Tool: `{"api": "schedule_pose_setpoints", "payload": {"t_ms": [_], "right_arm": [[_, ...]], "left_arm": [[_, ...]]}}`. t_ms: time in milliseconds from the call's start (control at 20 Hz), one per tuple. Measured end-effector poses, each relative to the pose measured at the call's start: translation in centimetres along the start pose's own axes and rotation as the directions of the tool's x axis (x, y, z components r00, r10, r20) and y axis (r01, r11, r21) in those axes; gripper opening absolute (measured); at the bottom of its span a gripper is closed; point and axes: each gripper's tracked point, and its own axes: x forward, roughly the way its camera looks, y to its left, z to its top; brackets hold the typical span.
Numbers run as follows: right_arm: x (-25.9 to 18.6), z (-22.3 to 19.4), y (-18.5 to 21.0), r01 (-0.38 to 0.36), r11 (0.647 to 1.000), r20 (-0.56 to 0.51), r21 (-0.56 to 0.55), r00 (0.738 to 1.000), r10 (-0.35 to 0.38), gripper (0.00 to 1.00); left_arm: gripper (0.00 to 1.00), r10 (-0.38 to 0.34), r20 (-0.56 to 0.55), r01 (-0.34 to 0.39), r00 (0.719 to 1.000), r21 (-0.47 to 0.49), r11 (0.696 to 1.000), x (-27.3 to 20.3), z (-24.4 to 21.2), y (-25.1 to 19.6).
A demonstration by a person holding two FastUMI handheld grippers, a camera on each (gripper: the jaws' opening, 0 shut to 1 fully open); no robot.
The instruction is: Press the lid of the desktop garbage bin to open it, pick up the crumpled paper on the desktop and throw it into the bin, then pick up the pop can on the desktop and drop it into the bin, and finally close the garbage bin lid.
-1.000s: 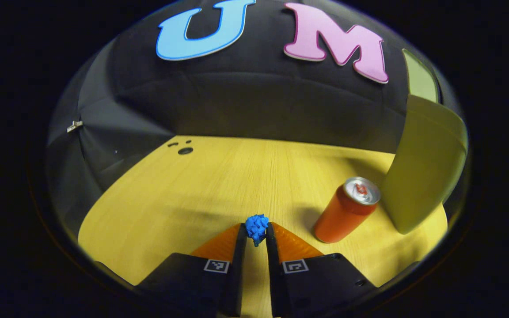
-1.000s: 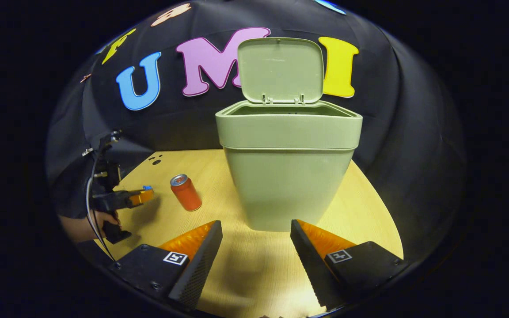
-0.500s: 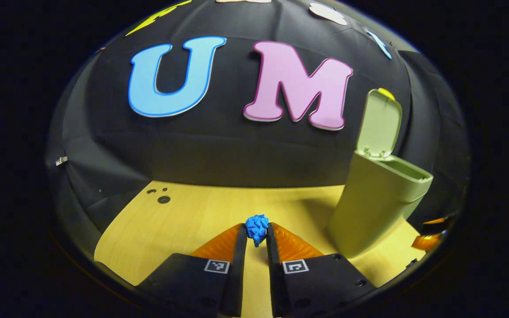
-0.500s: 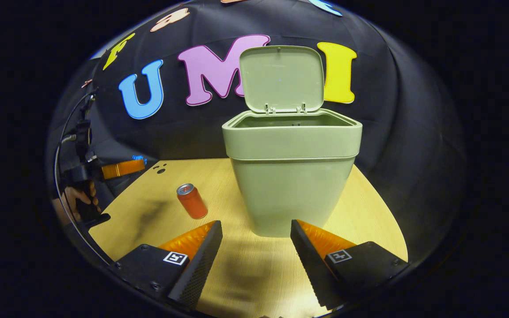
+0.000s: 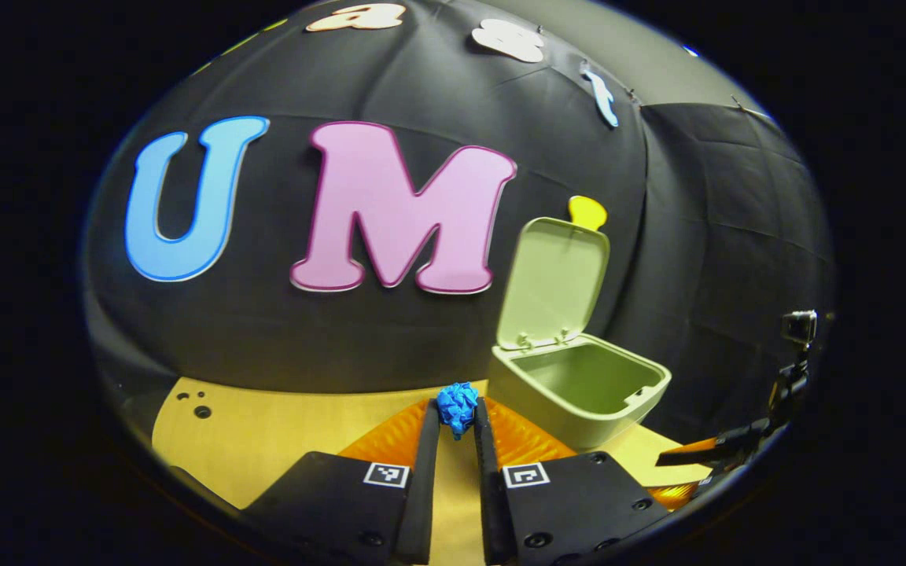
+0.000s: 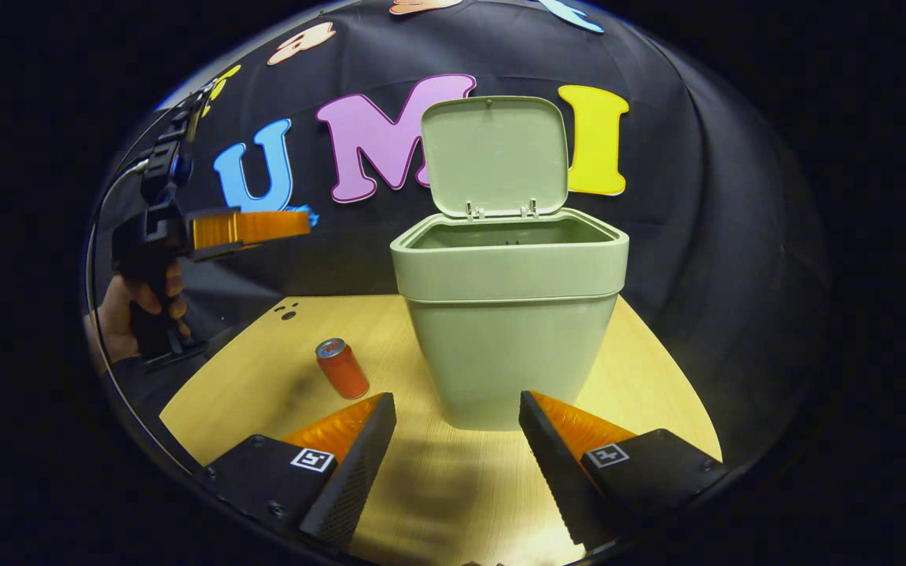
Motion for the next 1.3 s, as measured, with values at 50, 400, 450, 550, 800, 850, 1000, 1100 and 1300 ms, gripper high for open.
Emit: {"api": "schedule_pose_setpoints", "payload": {"t_ms": [50,400,450,550,800,850,1000,1100,1300], "right_arm": [[0.0,0.0,-0.1,0.002,1.000,0.001,0.002,1.000,-0.002,0.99],[-0.5,-0.4,-0.9,0.019,1.000,-0.009,0.015,1.000,-0.018,0.99],[-0.5,-0.4,-1.0,0.022,1.000,-0.009,0.017,1.000,-0.022,0.99],[-0.4,-0.4,-1.3,0.029,0.999,-0.008,0.018,1.000,-0.029,0.99],[-0.4,-0.3,-1.5,0.043,0.999,-0.006,0.029,0.999,-0.043,0.99],[-0.4,-0.3,-1.5,0.044,0.999,-0.006,0.030,0.999,-0.043,0.99],[-0.4,-0.5,-1.4,0.041,0.999,-0.015,0.019,0.999,-0.041,0.99],[-0.4,-0.5,-1.8,0.054,0.999,-0.016,0.001,0.998,-0.054,0.99],[-0.2,-0.3,-1.8,0.063,0.998,-0.015,0.003,0.998,-0.063,0.99]], "left_arm": [[0.29,-0.024,0.002,0.024,1.000,0.006,1.000,0.7,0.2,-1.1],[0.29,-0.158,-0.028,0.158,0.987,0.000,0.987,4.0,-0.8,-7.8],[0.29,-0.169,-0.030,0.169,0.985,0.004,0.986,4.3,-0.8,-8.3],[0.29,-0.191,-0.033,0.191,0.981,0.015,0.981,4.9,-0.8,-9.3],[0.32,-0.201,-0.084,0.204,0.976,0.028,0.979,6.7,-2.4,-10.4],[0.33,-0.203,-0.101,0.205,0.974,0.019,0.978,6.9,-2.9,-10.6],[0.46,-0.220,-0.093,0.223,0.971,0.027,0.974,7.0,-2.6,-11.0],[0.48,-0.228,-0.099,0.234,0.969,0.050,0.971,7.1,-2.7,-11.1],[0.85,-0.217,-0.074,0.221,0.973,0.047,0.974,7.1,-2.2,-10.8]]}}
